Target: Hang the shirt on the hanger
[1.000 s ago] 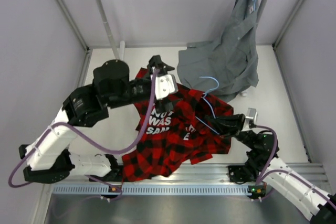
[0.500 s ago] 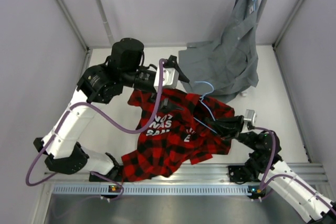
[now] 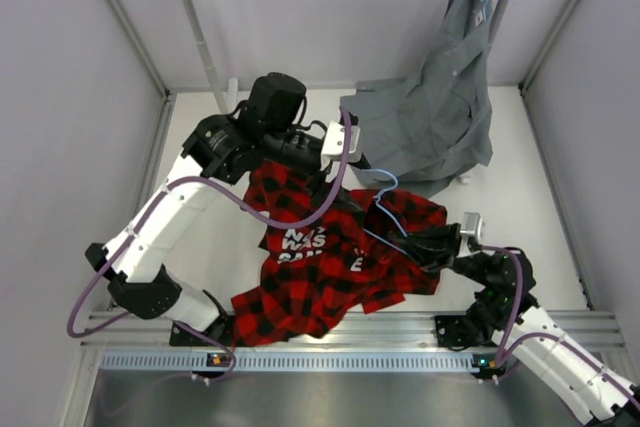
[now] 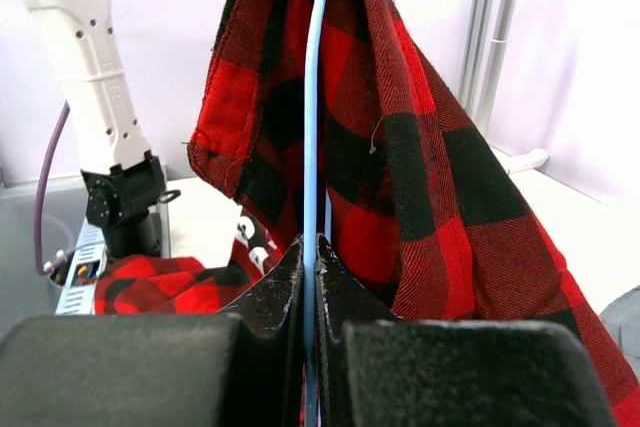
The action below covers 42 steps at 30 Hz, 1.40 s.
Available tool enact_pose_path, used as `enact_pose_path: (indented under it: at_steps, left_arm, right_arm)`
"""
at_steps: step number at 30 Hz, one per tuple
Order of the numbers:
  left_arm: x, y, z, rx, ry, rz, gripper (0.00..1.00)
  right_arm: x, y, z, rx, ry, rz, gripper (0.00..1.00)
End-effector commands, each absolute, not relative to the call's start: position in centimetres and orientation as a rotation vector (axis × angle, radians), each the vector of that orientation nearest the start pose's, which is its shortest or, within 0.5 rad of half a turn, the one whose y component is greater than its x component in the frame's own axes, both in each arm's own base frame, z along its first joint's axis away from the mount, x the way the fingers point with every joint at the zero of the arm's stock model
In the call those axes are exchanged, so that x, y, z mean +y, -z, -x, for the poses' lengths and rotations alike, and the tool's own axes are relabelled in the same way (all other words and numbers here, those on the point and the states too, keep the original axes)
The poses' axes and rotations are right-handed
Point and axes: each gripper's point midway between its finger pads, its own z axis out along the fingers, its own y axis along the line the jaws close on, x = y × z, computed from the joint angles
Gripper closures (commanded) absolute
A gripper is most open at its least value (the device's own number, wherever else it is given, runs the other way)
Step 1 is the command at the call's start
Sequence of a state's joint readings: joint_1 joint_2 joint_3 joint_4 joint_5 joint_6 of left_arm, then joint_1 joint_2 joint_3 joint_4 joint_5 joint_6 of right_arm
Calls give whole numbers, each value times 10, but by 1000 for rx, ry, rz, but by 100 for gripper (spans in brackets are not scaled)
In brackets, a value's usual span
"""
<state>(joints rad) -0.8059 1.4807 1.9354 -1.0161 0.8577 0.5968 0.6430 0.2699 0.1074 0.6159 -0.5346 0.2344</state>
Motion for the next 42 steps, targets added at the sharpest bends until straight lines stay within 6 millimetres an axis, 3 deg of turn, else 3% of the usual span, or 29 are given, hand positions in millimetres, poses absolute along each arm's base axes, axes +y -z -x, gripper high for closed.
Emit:
enact_pose_path:
  at_steps: [1,8,17,28,30,31,32,34,42]
  left_arm:
    - [-333,-398,-147,1191,1095,-1704,23]
    - [-332,-382,-144,1223,1120,-1724,30]
    - [-333,-372,-147,1265,1123,-1725,51]
    - [-337,-368,-145,1266,1165,-1735,46]
    - [-337,-365,-145,1268,1162,-1740,59]
    - [-337,-363,-146,1278,1162,-1740,69]
    - [-337,-362,-147,1282,1155,-1740,86]
    - [-337,-361,-148,1292,1151,-1739,100]
    - [-334,-365,-153,1274,1083,-1736,100]
  right_arm:
    - [214,-308,-110,855,-1052,764,100]
    - [212,-310,-110,853,-1029,770,100]
    - [211,-312,-105,831,-1026,789,100]
    - [211,-321,-103,818,-1004,812,100]
    - [211,-322,-102,813,-1003,822,100]
    - [211,-324,-102,809,-1001,822,100]
    - [210,-326,-102,803,-996,822,100]
    - [210,-326,-103,809,-988,818,100]
    - [206,-320,-112,846,-962,773,100]
